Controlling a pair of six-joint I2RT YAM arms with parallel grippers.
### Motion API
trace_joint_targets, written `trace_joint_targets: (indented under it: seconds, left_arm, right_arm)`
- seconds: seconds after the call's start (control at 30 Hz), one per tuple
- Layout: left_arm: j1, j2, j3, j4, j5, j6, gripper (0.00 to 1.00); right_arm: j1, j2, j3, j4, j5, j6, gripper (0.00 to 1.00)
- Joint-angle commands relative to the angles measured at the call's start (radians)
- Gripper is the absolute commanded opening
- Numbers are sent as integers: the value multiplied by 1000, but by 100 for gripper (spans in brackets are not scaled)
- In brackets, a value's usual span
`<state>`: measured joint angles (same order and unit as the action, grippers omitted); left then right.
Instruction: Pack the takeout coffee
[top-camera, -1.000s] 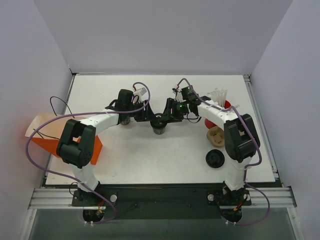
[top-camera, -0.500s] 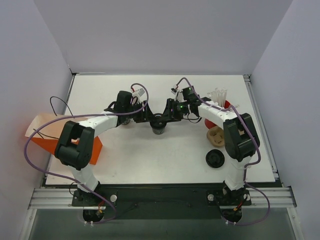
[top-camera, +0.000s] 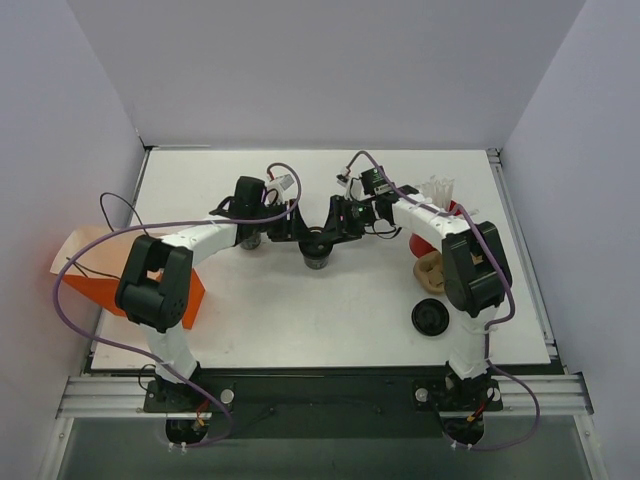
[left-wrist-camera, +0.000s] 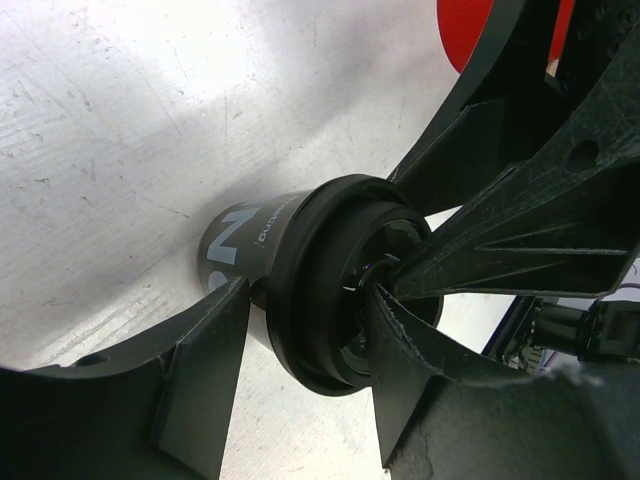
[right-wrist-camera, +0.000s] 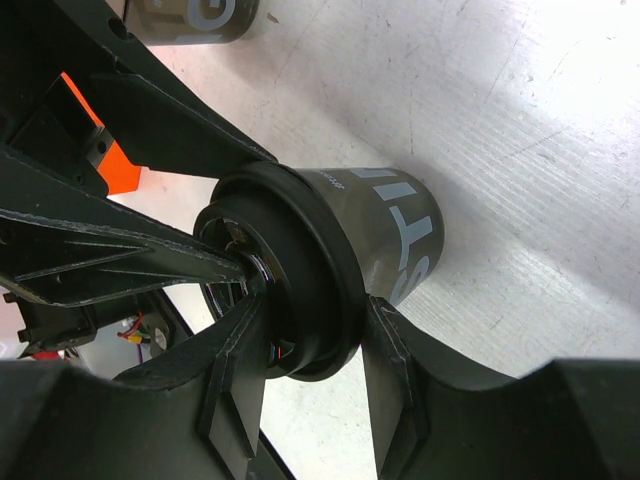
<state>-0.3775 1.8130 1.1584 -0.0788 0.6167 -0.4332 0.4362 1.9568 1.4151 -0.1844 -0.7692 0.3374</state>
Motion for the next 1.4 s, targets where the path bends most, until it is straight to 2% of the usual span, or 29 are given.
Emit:
trace_joint_targets:
  seconds: [0.0, 0.03, 0.17, 0.27, 0.4, 0.57, 0.73, 1.1, 1.3, 1.37]
  left_arm:
    - [6, 62, -23, -27, -54, 50, 58]
    - [5, 68, -23, -30, -67, 44, 57]
    - [5, 68, -57, -33, -124, 28, 56]
    - [5, 77, -66, -55, -164, 24, 55]
    - [5, 71, -91, -50, -199, 11, 53]
    - [3, 68, -103, -58, -219, -1, 53]
    - [2, 62, -112, -59, -232, -7, 53]
    - [-11, 57, -129, -50, -241, -21, 52]
    - [-14, 60, -146, -38, -248, -33, 52]
    - [-12, 62, -152, -35, -255, -35, 52]
  right_arm:
    - [7, 34, 21, -115, 10, -49, 23]
    - [6, 33, 24, -116, 10, -40, 25]
    - [1, -4, 41, -115, 14, 12, 46]
    - [-5, -44, 44, -104, 31, 61, 54]
    - [-10, -96, 24, -83, 64, 130, 60]
    - [-11, -154, -44, -27, 105, 207, 59]
    - [-5, -200, -116, 46, 142, 287, 53]
    - [44, -237, -212, 171, 257, 448, 52]
    - [71, -239, -258, 177, 320, 469, 45]
    - [73, -242, -290, 212, 344, 469, 39]
